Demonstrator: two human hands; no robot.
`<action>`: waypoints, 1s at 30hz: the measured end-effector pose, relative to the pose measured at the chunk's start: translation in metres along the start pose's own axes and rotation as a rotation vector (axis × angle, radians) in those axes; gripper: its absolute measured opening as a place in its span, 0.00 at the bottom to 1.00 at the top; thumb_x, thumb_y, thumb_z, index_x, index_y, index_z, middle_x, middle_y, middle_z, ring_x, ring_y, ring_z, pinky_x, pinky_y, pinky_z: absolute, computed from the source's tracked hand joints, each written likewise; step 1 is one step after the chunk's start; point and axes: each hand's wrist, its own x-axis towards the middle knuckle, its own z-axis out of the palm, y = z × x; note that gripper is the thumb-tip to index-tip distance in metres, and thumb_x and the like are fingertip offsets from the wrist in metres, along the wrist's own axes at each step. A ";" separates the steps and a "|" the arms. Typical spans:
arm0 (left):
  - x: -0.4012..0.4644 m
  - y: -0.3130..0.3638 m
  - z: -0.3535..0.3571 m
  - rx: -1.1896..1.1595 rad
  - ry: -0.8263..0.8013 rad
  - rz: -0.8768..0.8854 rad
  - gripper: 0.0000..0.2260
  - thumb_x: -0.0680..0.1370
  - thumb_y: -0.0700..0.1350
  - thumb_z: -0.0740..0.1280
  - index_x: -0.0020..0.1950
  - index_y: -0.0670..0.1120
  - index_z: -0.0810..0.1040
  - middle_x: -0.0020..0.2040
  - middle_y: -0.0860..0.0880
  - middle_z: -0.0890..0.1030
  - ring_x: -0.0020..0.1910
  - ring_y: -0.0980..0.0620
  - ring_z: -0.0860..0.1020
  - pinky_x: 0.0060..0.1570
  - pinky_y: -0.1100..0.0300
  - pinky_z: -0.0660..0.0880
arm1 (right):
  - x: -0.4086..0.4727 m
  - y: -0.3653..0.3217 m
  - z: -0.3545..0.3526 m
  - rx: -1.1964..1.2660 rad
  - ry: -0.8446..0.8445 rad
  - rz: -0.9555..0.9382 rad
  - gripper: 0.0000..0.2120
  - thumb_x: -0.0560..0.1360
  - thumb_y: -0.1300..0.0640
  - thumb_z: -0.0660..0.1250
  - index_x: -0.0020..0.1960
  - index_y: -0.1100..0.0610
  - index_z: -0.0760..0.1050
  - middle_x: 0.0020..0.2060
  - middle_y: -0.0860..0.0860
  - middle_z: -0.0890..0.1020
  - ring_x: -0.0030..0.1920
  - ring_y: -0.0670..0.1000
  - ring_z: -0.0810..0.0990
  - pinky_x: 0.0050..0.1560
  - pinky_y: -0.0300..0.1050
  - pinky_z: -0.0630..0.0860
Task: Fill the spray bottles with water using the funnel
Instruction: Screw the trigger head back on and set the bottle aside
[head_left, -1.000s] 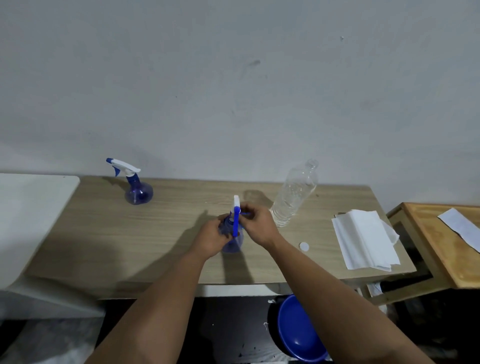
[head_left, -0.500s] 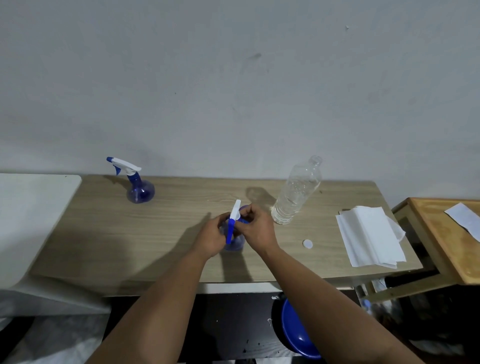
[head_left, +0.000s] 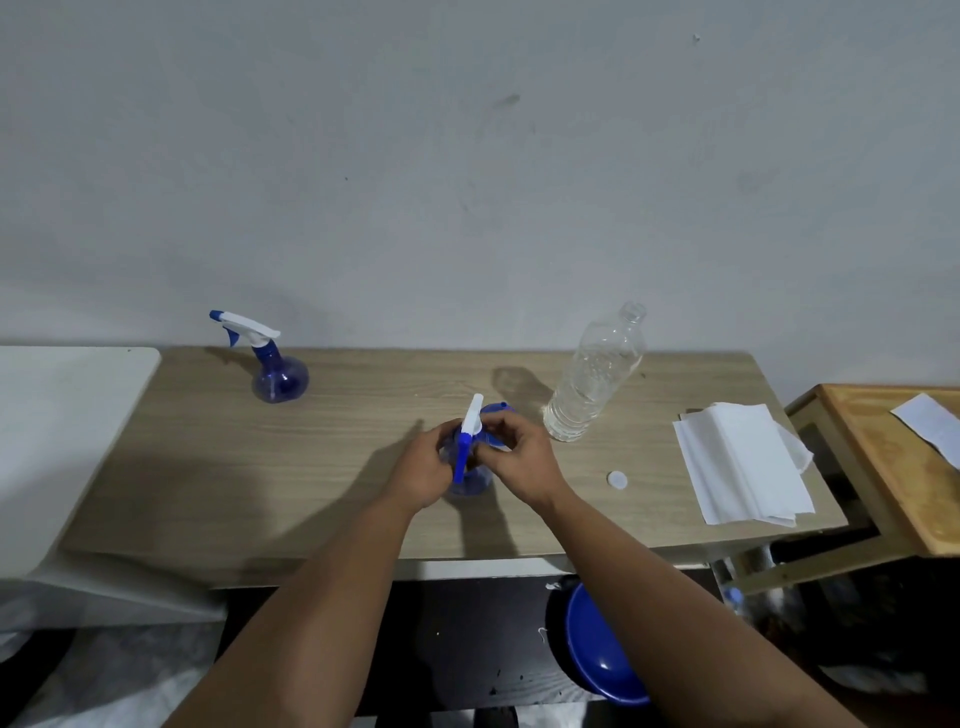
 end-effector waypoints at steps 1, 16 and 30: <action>0.000 0.000 0.000 -0.008 -0.008 -0.004 0.17 0.79 0.34 0.67 0.63 0.52 0.81 0.54 0.58 0.85 0.51 0.68 0.81 0.48 0.76 0.72 | 0.000 0.000 -0.001 0.002 -0.003 0.003 0.12 0.70 0.68 0.76 0.49 0.55 0.80 0.48 0.49 0.87 0.52 0.46 0.85 0.63 0.51 0.80; -0.007 0.014 -0.002 -0.020 -0.026 -0.045 0.18 0.76 0.30 0.70 0.58 0.50 0.80 0.48 0.60 0.83 0.44 0.68 0.80 0.42 0.77 0.72 | 0.009 -0.016 -0.007 -0.164 -0.179 -0.046 0.19 0.71 0.60 0.71 0.61 0.53 0.83 0.50 0.45 0.87 0.55 0.46 0.84 0.62 0.46 0.78; -0.011 0.017 -0.002 -0.006 -0.028 -0.086 0.15 0.76 0.30 0.70 0.58 0.46 0.80 0.43 0.56 0.81 0.37 0.71 0.79 0.36 0.76 0.72 | 0.014 -0.022 -0.011 -0.260 -0.188 -0.013 0.13 0.74 0.65 0.74 0.57 0.58 0.84 0.48 0.46 0.86 0.55 0.51 0.84 0.63 0.54 0.80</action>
